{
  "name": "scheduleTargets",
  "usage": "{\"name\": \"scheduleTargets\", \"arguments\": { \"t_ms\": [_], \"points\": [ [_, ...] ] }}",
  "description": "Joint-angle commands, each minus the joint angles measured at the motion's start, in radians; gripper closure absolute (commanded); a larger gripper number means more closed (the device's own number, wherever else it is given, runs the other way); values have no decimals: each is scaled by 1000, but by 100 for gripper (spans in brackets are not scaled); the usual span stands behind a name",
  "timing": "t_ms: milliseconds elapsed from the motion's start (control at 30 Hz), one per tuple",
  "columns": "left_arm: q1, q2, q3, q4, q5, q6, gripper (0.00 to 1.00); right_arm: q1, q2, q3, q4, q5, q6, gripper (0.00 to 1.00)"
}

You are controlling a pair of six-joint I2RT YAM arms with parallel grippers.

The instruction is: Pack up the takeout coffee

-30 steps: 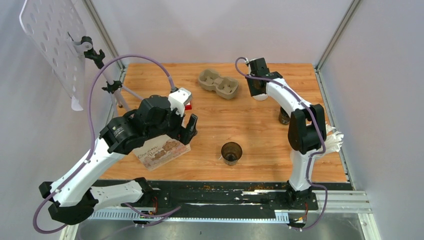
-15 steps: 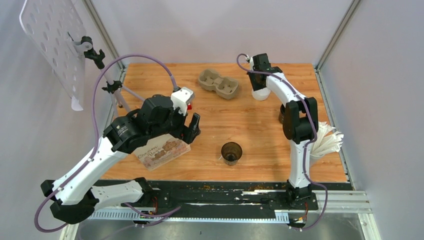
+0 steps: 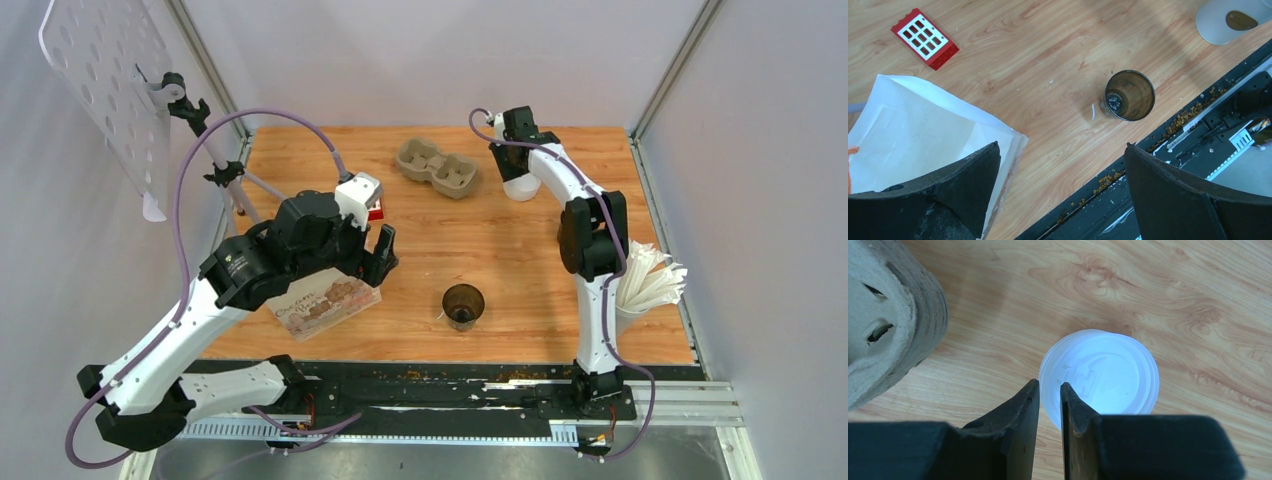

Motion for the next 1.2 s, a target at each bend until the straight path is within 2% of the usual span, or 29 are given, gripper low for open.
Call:
{"name": "scheduleTargets", "arguments": {
  "t_ms": [0,800,1167],
  "points": [
    [-5,-21,19,29,-22,3,0,-4,19,54,3,-20,-8,77],
    [-5,-31,10,18,-25,5,1,-25,35,53,-10,-2,-30,81],
    [-6,-33,23,17,-28,8,4,-33,5,51,-14,-34,-40,100]
  ]
}}
